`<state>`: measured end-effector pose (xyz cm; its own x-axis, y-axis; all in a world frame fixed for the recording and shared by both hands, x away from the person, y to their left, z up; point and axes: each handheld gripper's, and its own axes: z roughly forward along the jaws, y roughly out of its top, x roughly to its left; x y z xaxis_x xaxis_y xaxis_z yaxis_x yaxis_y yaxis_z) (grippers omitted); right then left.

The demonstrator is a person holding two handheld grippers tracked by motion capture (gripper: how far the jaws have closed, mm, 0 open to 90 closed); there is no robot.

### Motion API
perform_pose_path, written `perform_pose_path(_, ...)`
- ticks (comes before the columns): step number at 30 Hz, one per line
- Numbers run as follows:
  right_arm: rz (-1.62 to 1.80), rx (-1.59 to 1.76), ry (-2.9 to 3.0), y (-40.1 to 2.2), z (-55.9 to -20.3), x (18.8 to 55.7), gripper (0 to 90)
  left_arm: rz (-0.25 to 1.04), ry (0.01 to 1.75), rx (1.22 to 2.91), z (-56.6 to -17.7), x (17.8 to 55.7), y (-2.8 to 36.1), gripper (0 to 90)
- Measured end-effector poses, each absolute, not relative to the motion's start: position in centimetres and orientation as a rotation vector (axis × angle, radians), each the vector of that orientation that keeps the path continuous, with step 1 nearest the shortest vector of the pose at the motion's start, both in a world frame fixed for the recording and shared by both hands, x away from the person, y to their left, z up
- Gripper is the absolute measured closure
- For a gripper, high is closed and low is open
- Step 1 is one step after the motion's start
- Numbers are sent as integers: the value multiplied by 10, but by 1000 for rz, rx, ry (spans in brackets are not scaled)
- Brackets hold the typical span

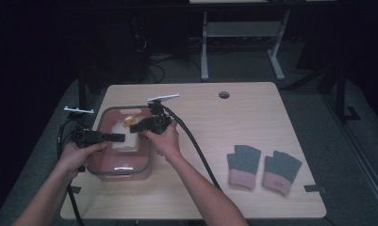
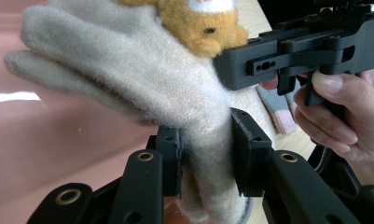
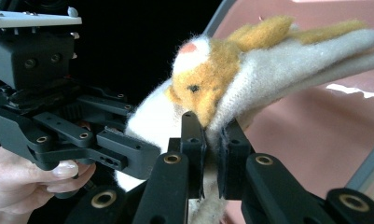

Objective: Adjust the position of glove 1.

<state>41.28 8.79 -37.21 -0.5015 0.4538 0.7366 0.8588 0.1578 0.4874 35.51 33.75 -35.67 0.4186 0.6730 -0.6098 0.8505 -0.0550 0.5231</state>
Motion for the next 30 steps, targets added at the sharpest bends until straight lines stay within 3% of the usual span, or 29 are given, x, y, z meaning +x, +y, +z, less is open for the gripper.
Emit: perform_pose_path(30, -1130, -1243, -2145, 96, -401, 415, 773, -263, 1460, 1807, -396, 350, 340, 675)
